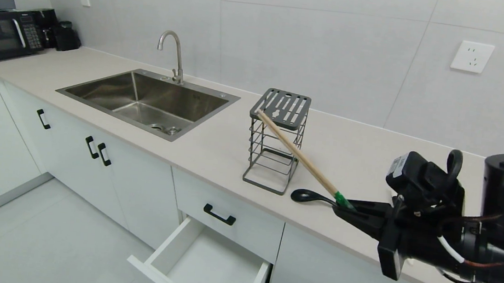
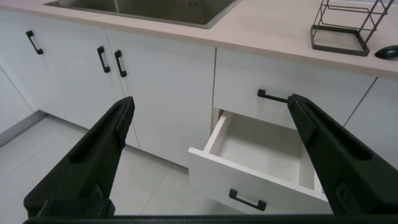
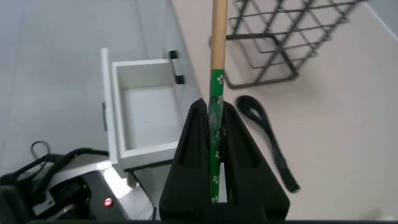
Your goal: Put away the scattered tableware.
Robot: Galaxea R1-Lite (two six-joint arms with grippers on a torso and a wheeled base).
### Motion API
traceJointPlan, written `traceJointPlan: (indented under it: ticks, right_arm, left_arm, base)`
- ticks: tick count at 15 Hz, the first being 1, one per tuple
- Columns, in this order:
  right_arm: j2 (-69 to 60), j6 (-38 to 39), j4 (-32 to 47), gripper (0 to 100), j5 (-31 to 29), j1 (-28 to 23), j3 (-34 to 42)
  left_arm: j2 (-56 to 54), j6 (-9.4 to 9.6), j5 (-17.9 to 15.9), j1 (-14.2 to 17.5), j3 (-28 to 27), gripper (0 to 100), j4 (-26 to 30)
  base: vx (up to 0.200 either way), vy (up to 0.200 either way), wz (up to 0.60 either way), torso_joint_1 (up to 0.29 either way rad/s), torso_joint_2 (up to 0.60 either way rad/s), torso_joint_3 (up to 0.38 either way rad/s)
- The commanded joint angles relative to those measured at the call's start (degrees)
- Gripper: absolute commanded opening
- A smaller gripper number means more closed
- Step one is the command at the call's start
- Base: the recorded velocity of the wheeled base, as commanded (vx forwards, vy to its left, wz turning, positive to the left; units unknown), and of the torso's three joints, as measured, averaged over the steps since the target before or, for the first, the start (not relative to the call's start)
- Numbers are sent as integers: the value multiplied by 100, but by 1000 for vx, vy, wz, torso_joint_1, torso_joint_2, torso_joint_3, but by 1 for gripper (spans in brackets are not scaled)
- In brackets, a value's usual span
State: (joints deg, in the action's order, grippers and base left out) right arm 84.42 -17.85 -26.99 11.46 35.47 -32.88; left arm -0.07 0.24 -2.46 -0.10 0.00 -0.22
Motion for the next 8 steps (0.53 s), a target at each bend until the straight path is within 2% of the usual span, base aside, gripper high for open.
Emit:
traceJointPlan:
  ticks: [1, 8]
  right_arm:
    - [110, -26, 45, 0, 23, 100, 97]
    - [435, -43, 53, 0, 32, 293, 387]
  left_arm:
    - [7, 2, 0, 1, 0, 100, -4]
    - [7, 2, 0, 1, 0, 100, -4]
  base:
    - [0, 0, 0, 0, 0, 0]
    - [0, 0, 0, 0, 0, 0]
